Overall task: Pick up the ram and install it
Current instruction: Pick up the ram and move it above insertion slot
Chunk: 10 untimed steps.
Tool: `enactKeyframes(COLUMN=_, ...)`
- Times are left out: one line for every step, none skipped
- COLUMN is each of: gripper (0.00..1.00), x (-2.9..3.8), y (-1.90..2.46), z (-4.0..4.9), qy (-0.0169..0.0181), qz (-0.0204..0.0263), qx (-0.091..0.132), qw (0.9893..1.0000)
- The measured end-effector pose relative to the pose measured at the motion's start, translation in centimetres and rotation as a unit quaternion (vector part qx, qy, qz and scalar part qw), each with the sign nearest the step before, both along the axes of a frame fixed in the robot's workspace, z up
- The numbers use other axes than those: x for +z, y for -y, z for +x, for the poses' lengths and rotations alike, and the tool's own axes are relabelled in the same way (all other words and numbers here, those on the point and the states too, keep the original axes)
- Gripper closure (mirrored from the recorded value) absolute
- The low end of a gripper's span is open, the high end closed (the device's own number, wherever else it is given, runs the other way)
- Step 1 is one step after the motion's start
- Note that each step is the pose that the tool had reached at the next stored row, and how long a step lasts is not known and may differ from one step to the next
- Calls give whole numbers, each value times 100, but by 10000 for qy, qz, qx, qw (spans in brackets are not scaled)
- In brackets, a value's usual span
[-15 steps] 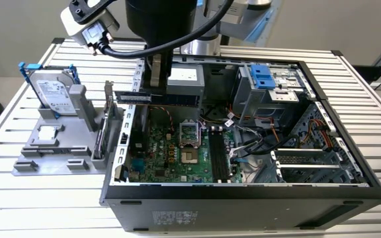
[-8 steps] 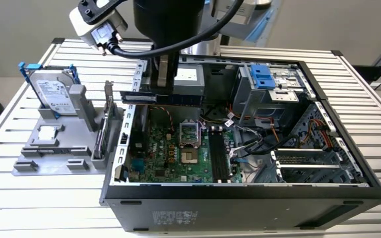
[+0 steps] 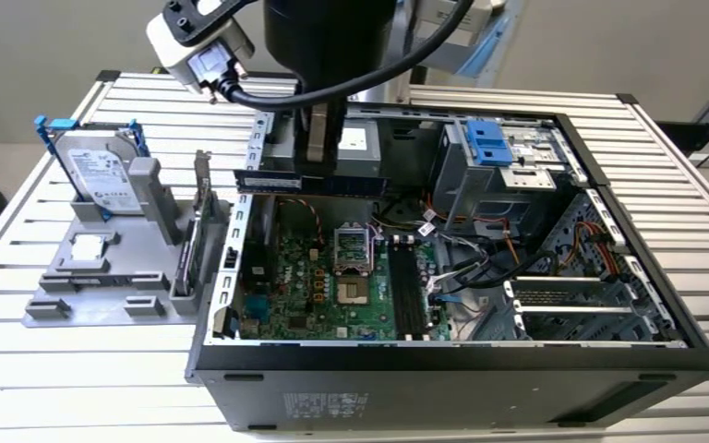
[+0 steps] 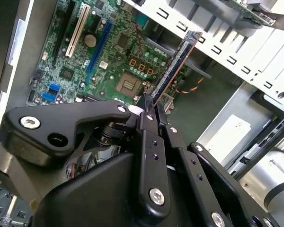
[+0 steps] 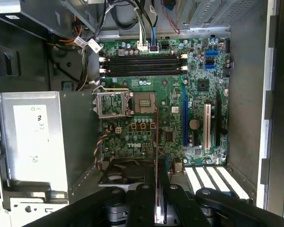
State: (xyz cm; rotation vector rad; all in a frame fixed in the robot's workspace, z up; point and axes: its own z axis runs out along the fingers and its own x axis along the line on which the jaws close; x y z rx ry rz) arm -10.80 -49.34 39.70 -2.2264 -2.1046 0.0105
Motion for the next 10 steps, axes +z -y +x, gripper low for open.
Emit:
enactKeyframes(gripper=100, x=0, y=0, z=10, qy=0, qz=0, qx=-2, qw=10000)
enactKeyframes(gripper=100, x=0, y=0, z=21, qy=0, qz=0, qx=-4, qw=10000)
enactKeyframes(gripper=100, x=0, y=0, z=31, qy=0, qz=0, qx=-6, qw=10000)
enactKeyframes(gripper=100, x=0, y=0, z=40, qy=0, qz=-1, qx=-8, qw=10000)
enactKeyframes(gripper=100, x=0, y=0, z=51, qy=0, qz=0, qx=-9, qw=10000)
enactKeyframes(gripper=100, x=0, y=0, z=60, qy=0, qz=0, qx=-11, qw=10000)
enactKeyframes(gripper=100, x=0, y=0, z=69, qy=0, qz=0, qx=-13, qw=10000)
enactKeyframes(gripper=100, x=0, y=0, z=79, qy=0, qz=0, qx=-15, qw=10000)
enactKeyframes(gripper=100, x=0, y=0, z=90, qy=0, qz=0, qx=-16, qw=10000)
enactKeyframes(gripper=100, x=0, y=0, z=100, qy=0, qz=0, qx=-17, qw=10000)
